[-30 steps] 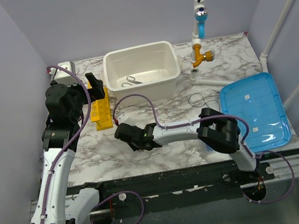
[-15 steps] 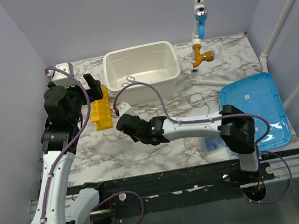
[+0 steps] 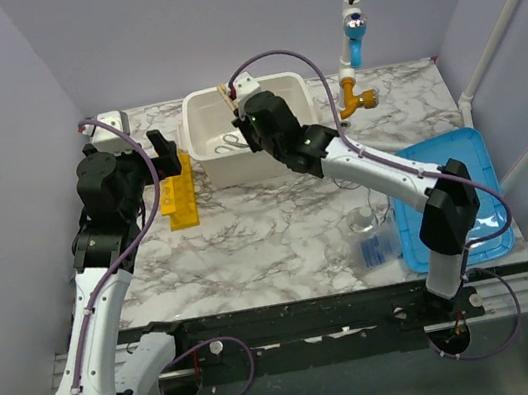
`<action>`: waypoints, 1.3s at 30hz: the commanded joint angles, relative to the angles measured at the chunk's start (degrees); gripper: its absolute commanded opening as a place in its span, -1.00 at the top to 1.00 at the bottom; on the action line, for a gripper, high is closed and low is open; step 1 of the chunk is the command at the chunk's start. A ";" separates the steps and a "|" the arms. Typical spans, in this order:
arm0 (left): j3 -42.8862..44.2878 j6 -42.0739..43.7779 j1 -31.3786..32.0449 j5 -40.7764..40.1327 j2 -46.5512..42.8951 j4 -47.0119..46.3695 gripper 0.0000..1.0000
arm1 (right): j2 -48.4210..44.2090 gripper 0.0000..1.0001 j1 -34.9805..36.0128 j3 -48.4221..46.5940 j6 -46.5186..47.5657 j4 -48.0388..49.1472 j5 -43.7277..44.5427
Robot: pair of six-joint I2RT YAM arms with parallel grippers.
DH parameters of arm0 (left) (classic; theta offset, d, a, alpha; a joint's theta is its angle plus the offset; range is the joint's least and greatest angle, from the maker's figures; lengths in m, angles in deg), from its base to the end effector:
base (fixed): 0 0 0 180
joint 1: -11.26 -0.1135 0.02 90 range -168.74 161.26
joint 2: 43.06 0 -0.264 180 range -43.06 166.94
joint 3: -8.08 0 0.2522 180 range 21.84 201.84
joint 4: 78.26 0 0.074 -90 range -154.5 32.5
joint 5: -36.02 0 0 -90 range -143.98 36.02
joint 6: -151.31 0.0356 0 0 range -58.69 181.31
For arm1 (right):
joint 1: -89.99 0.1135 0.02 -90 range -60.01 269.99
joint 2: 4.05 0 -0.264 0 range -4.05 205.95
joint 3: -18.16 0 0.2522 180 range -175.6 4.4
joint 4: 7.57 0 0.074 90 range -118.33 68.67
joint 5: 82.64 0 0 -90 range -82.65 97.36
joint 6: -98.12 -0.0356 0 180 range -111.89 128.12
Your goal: Organize the chemistry lab equipment
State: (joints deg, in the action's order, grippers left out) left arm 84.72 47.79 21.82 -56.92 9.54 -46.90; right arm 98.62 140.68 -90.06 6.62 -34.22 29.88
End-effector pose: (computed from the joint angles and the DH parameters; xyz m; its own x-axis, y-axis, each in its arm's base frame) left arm 0.1956 -0.0346 0.4120 -0.1529 -0.2090 -0.9659 0.1000 0.9691 -0.2255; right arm 0.2821 0.3230 0.3570 -0.2408 -0.2559 -0.9362 -0.4822 0.8687 -0.1134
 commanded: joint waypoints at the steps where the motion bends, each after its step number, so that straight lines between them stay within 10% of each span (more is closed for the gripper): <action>1: -0.63 0.60 -0.11 0.56 -0.43 -1.53 -0.97 | 6.81 0.99 -4.34 -6.54 8.84 -1.12 -7.03; 20: -0.12 0.86 -0.11 0.74 -0.52 -1.08 -0.97 | 23.60 0.97 -12.20 -20.30 13.78 -11.64 -21.17; 27: -0.03 0.69 -0.06 0.92 -0.12 -0.89 -0.97 | 22.65 -0.05 -12.29 -21.97 13.10 -11.16 -18.56; 39: -0.03 0.38 -0.11 0.74 0.43 -0.69 -0.97 | 4.30 -0.31 -6.44 -8.14 6.62 -1.45 -6.79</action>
State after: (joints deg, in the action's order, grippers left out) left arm 84.72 48.01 21.82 -56.79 9.59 -47.27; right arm 113.70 129.27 -104.29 17.26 -42.48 14.73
